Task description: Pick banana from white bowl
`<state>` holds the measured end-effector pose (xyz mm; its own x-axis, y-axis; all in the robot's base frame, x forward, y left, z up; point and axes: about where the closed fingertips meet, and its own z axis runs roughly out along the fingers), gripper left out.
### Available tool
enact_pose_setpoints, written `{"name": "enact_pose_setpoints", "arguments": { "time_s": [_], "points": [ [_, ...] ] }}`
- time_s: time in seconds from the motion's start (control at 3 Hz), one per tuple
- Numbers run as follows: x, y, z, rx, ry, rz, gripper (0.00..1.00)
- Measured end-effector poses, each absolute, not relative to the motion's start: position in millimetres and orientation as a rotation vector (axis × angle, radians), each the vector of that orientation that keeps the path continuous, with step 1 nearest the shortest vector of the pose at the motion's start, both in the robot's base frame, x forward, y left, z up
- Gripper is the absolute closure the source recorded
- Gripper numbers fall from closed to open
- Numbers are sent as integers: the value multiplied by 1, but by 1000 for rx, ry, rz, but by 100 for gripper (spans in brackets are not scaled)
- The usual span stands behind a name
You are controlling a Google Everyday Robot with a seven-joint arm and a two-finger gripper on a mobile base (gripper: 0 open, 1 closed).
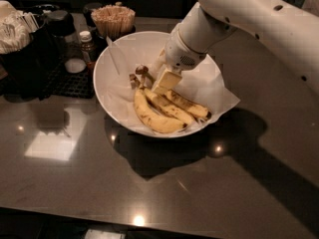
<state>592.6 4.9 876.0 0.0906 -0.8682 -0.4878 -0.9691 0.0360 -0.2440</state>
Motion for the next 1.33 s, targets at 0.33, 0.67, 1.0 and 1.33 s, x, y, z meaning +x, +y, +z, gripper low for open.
{"name": "enact_pose_setpoints", "arguments": {
  "time_s": [0.33, 0.67, 1.0, 1.33],
  "points": [
    [582, 4, 892, -1842, 1785, 179, 47],
    [578, 11, 905, -1851, 1770, 114, 47],
    [582, 13, 902, -1852, 1785, 114, 47],
    [587, 12, 895, -1854, 1811, 123, 47]
  ]
}}
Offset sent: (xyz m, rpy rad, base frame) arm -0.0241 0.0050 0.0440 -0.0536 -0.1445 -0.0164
